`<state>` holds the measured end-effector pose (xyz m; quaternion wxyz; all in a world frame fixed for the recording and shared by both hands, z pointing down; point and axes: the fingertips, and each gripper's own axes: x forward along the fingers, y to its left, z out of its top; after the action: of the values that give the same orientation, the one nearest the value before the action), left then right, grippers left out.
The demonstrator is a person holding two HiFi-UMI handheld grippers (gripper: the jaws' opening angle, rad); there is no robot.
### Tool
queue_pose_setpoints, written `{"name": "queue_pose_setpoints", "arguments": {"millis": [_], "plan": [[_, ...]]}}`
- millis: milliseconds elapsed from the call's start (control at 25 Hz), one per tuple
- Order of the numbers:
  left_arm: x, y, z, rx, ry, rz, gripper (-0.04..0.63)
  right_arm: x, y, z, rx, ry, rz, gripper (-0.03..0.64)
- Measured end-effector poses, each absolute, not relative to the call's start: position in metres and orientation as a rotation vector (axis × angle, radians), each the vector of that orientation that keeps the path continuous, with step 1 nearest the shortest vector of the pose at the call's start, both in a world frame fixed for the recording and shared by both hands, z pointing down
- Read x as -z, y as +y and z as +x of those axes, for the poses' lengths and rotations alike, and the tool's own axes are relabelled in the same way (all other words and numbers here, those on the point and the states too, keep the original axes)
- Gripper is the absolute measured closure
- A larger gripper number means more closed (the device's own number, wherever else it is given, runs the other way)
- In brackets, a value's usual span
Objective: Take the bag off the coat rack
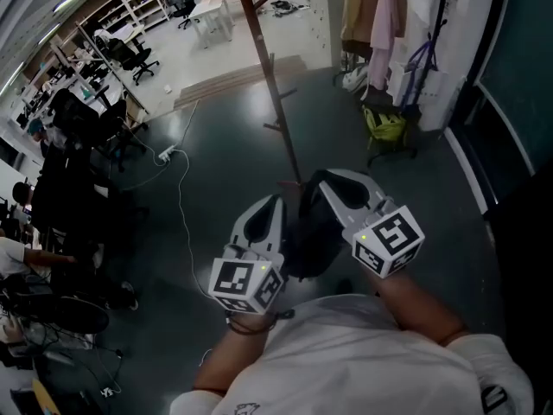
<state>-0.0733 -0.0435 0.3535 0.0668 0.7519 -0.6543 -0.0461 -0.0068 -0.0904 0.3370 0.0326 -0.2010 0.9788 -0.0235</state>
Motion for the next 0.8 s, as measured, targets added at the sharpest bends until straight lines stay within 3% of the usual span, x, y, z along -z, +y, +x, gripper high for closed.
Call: {"name": "queue_pose_setpoints", "arguments": {"millis": [800], "plan": [[-0.351, 0.087, -0.090, 0.174, -1.913, 2.363, 0.589, -0.361, 0.050, -0.022, 0.088, 2.984, -0.767, 0.595]]}}
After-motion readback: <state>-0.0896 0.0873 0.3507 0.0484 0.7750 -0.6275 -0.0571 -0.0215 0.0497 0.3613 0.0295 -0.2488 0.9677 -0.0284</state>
